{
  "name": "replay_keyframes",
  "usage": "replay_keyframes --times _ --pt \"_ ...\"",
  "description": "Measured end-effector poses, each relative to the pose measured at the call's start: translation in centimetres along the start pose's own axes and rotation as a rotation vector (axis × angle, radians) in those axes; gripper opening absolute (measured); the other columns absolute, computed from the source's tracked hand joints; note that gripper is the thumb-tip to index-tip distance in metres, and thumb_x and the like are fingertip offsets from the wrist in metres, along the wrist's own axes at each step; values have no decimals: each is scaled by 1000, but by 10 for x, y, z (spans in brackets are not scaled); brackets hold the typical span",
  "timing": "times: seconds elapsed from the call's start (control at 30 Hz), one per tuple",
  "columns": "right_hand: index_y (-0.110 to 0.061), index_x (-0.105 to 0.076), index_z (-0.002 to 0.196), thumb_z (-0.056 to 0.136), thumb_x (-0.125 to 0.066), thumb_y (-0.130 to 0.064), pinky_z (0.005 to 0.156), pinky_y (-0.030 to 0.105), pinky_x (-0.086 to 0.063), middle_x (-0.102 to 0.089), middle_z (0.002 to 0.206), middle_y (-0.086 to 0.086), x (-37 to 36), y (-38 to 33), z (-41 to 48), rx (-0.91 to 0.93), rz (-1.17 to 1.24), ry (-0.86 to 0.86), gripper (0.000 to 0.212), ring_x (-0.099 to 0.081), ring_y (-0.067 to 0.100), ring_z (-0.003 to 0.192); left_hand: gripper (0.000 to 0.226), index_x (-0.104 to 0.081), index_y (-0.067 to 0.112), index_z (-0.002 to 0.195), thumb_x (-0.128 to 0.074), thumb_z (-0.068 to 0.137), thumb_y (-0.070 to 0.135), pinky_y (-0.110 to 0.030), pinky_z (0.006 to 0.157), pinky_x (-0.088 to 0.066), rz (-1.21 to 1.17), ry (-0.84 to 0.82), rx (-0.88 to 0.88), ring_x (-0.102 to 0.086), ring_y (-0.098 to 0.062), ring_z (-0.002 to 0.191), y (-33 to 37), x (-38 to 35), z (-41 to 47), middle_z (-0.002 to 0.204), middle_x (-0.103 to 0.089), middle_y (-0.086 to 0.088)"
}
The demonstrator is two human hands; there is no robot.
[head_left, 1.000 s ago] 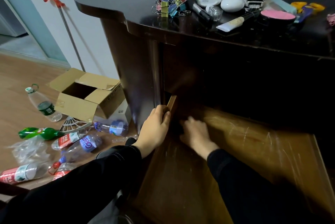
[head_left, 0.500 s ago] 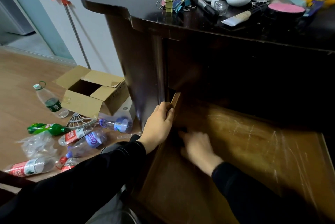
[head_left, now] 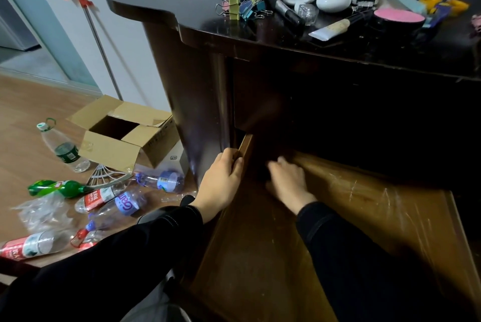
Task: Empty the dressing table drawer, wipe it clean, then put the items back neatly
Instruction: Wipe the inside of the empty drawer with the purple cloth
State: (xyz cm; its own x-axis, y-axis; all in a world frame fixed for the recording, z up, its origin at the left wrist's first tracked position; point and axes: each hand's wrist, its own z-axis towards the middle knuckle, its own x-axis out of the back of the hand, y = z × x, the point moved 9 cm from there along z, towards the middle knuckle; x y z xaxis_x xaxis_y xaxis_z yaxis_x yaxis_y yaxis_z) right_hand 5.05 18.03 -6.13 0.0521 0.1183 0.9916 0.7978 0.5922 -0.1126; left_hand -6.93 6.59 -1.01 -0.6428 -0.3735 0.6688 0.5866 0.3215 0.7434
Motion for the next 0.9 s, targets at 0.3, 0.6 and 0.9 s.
replay_keyframes --times 0.3,0.6,0.9 --pt "-35 -49 144 87 -68 -19 92 46 -53 -54 139 9 -43 -35 -95 409 32 -77 62 -65 32 109 21 -50 26 120 -43 105 39 -36 89 -41 -37 44 -12 -57 -23 111 -5 0 2 120 -59 2" --pt "-22 -51 141 94 -65 -17 91 42 -52 -55 139 10 11 26 4 14 -25 53 49 -64 33 113 20 -48 27 118 -41 105 39 -33 85 -37 -24 26 -8 -57 -20 108 -3 0 0 118 -57 4" --pt "-30 -53 141 83 -67 -14 79 49 -58 -57 133 15 -51 -39 -111 529 -32 -144 63 -68 38 99 22 -51 27 123 -44 104 38 -31 88 -37 -50 54 -13 -57 -20 112 -8 -1 2 122 -58 4"
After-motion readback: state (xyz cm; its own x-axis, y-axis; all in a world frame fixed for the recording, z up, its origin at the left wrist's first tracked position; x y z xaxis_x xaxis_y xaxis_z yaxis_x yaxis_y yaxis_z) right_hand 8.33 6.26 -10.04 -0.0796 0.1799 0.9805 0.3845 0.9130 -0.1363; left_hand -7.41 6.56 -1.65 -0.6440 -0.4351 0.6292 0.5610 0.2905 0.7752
